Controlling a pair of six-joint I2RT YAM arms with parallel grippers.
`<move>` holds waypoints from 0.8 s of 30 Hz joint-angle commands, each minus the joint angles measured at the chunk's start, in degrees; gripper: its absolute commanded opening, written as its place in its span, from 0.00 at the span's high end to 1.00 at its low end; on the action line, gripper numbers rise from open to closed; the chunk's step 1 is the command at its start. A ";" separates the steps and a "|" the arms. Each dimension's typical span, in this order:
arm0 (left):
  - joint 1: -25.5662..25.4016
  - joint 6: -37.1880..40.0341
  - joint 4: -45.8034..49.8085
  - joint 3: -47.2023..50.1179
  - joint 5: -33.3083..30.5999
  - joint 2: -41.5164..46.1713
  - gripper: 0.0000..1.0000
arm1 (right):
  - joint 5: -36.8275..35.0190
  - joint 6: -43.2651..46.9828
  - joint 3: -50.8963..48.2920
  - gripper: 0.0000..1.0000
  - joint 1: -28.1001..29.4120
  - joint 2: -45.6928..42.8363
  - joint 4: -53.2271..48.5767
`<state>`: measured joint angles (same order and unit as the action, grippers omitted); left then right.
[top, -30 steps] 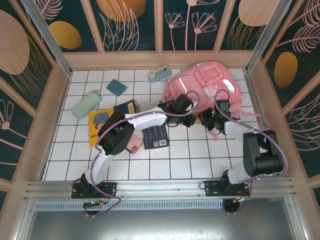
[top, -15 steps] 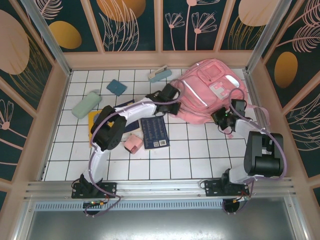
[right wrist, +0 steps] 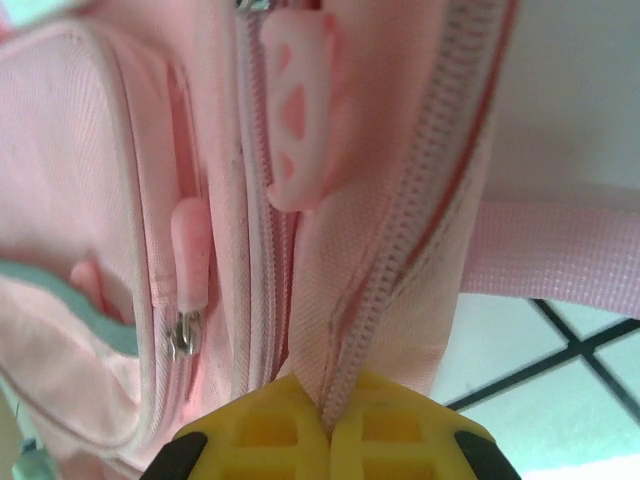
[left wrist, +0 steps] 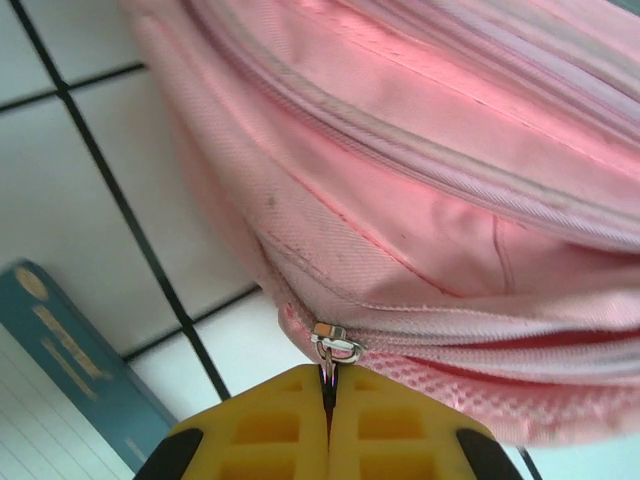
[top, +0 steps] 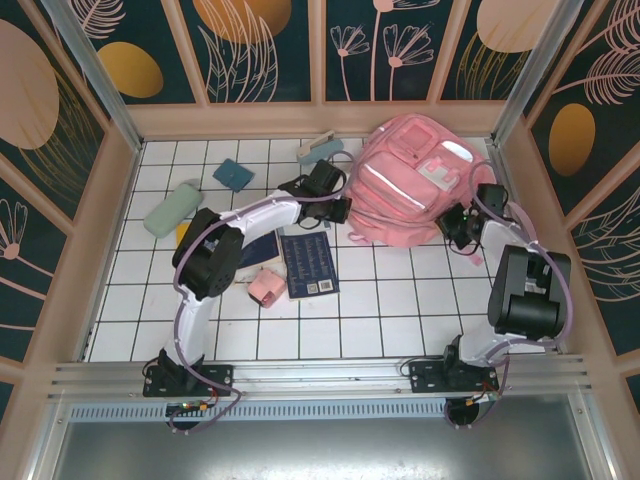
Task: Pack the student bag
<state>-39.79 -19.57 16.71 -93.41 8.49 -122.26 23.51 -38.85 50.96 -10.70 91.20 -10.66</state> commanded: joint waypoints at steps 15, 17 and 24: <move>-10.21 -5.81 -6.45 0.64 10.46 0.12 1.00 | -10.48 -0.03 1.44 0.31 -0.92 -9.19 -9.55; -10.22 -5.83 -7.04 0.55 11.40 -0.37 1.00 | -9.68 -1.88 -2.08 0.31 0.54 -13.48 -10.46; -10.31 -4.76 -6.82 1.15 12.95 -0.58 1.00 | -6.83 -15.34 -13.05 0.31 13.03 -23.26 -7.79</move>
<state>-50.15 -24.51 11.86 -91.29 19.20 -122.83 14.68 -46.00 41.78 -1.21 70.11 -18.63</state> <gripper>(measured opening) 0.064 0.689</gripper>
